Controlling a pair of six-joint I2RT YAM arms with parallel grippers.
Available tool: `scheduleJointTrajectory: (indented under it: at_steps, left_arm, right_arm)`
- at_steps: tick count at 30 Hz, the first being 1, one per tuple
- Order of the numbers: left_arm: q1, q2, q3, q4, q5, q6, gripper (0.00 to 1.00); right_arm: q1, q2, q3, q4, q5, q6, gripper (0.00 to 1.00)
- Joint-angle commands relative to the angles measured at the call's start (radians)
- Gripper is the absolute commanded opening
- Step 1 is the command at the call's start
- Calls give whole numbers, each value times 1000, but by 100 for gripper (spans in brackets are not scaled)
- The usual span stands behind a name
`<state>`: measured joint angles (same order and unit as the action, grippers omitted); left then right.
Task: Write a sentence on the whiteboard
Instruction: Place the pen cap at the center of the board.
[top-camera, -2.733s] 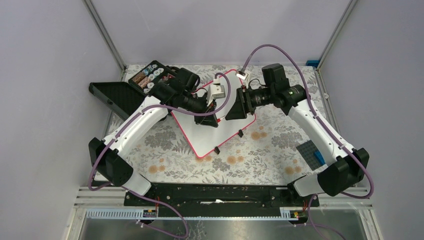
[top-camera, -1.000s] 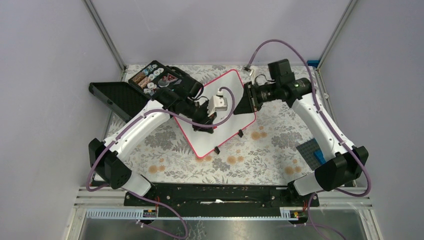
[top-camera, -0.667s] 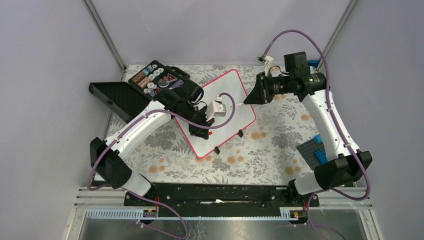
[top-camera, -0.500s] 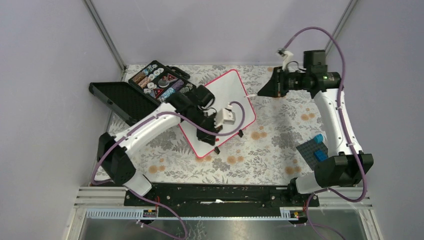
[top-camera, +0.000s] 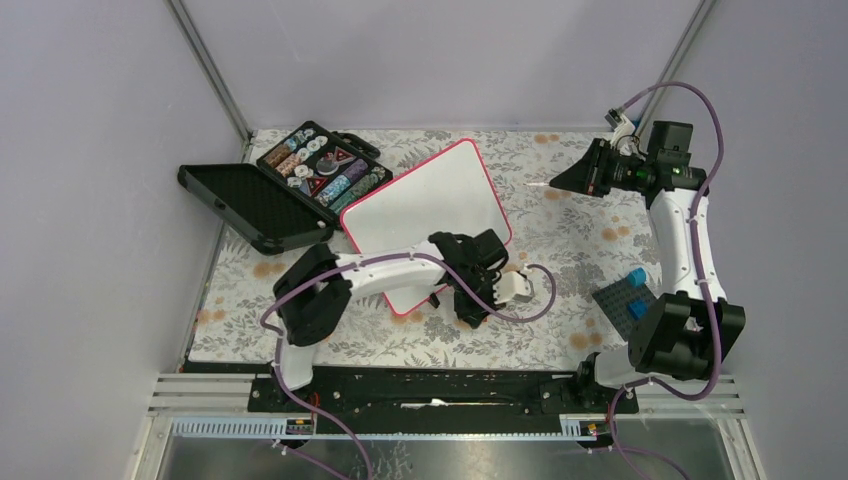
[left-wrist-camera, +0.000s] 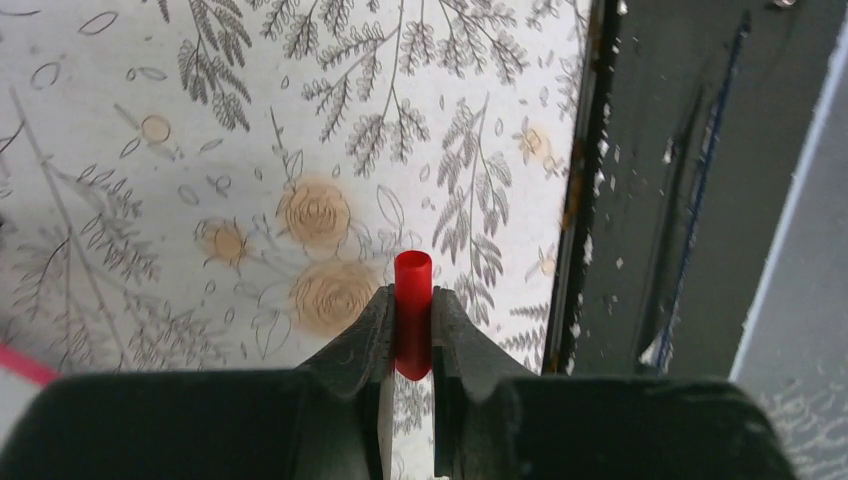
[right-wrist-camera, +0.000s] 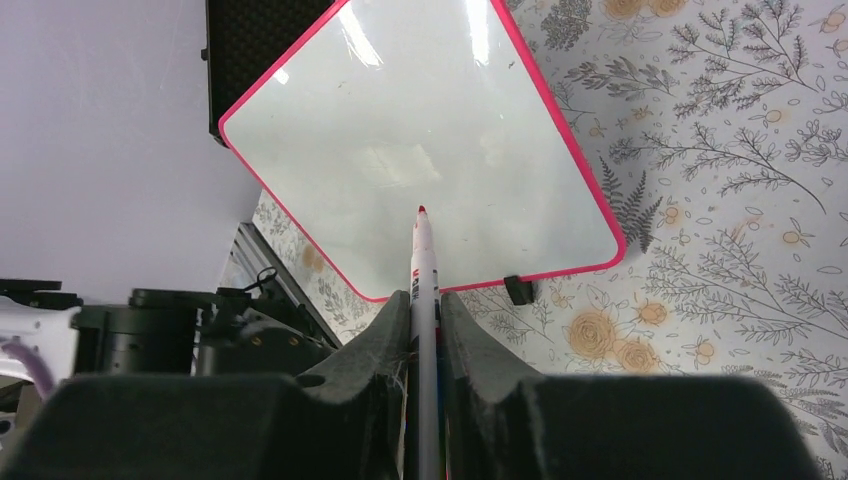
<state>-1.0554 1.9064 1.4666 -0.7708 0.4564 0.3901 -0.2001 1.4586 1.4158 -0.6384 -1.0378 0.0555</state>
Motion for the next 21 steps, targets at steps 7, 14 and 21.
scheduleJointTrajectory:
  at_steps: [7, 14, 21]
  left_arm:
    - [-25, 119, 55, 151, -110, -115, 4]
    - [-25, 159, 54, 162, -149, -117, 16]
    - [-25, 192, 62, 147, -173, -116, 28]
  right_arm:
    - [-4, -90, -87, 203, -90, 131, 0]
    - [-4, -74, -98, 217, -98, 135, 0]
    - [-3, -48, -93, 222, -119, 137, 0]
